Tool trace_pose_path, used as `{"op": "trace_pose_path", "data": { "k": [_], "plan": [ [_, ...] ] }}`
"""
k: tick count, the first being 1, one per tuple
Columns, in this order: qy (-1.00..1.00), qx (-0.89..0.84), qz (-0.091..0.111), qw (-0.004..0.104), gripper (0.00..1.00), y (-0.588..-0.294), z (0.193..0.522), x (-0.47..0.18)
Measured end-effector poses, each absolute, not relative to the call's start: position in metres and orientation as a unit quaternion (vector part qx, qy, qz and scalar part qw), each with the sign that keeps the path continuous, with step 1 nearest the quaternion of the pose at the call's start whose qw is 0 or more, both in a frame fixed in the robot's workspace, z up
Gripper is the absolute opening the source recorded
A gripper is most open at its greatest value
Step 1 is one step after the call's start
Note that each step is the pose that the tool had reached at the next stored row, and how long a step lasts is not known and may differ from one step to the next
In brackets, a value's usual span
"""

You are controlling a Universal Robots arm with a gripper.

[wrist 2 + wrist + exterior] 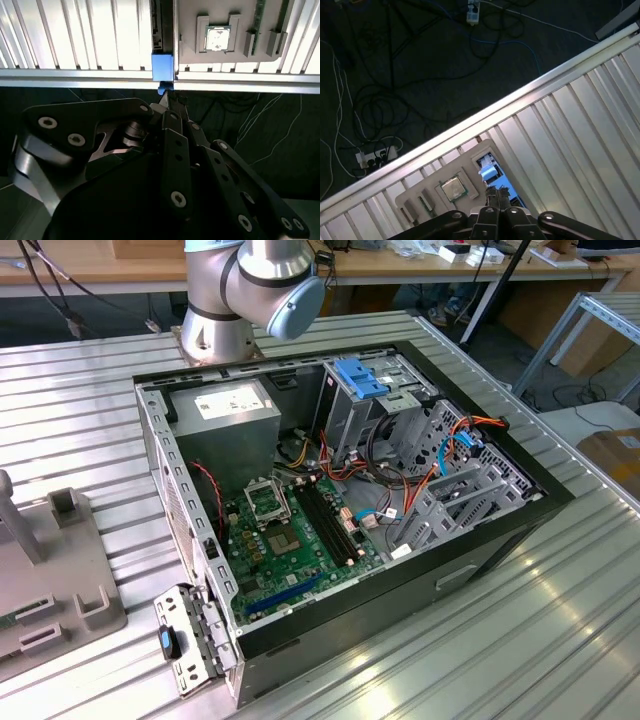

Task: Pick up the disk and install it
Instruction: 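Pick up the disk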

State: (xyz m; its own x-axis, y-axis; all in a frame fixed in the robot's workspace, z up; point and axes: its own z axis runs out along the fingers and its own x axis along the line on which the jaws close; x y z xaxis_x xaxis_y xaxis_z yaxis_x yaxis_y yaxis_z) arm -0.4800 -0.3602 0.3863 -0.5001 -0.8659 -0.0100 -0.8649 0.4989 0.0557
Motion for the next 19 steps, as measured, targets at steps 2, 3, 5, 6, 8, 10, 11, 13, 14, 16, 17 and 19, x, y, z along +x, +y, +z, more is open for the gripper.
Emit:
{"op": "trace_pose_path", "data": {
  "k": [2, 3, 5, 6, 8, 10, 11, 13, 14, 16, 17, 19],
  "plan": [
    [-0.862, 0.506, -0.027, 0.010, 0.11, -0.3603, 0.3863, -0.4799],
    [-0.856, 0.516, -0.026, 0.010, 0.11, -0.3603, 0.3862, -0.4799],
    [-0.843, 0.538, -0.026, 0.011, 0.11, -0.3603, 0.3860, -0.4800],
    [-0.830, 0.557, -0.026, 0.011, 0.11, -0.3603, 0.3857, -0.4800],
    [-0.819, 0.573, -0.026, 0.012, 0.11, -0.3603, 0.3854, -0.4800],
    [-0.801, 0.598, -0.025, 0.012, 0.11, -0.3603, 0.3849, -0.4800],
    [-0.786, 0.617, -0.025, 0.013, 0.11, -0.3603, 0.3846, -0.4800],
    [-0.771, 0.636, -0.024, 0.013, 0.11, -0.3603, 0.3842, -0.4800],
    [-0.760, 0.650, -0.024, 0.013, 0.11, -0.3603, 0.3840, -0.4800],
    [-0.743, 0.669, -0.023, 0.013, 0.11, -0.3602, 0.3836, -0.4800],
    [-0.736, 0.676, -0.022, 0.013, 0.11, -0.3602, 0.3834, -0.4799],
    [-0.720, 0.693, -0.019, 0.011, 0.11, -0.3602, 0.3824, -0.4799]
  ]
}}
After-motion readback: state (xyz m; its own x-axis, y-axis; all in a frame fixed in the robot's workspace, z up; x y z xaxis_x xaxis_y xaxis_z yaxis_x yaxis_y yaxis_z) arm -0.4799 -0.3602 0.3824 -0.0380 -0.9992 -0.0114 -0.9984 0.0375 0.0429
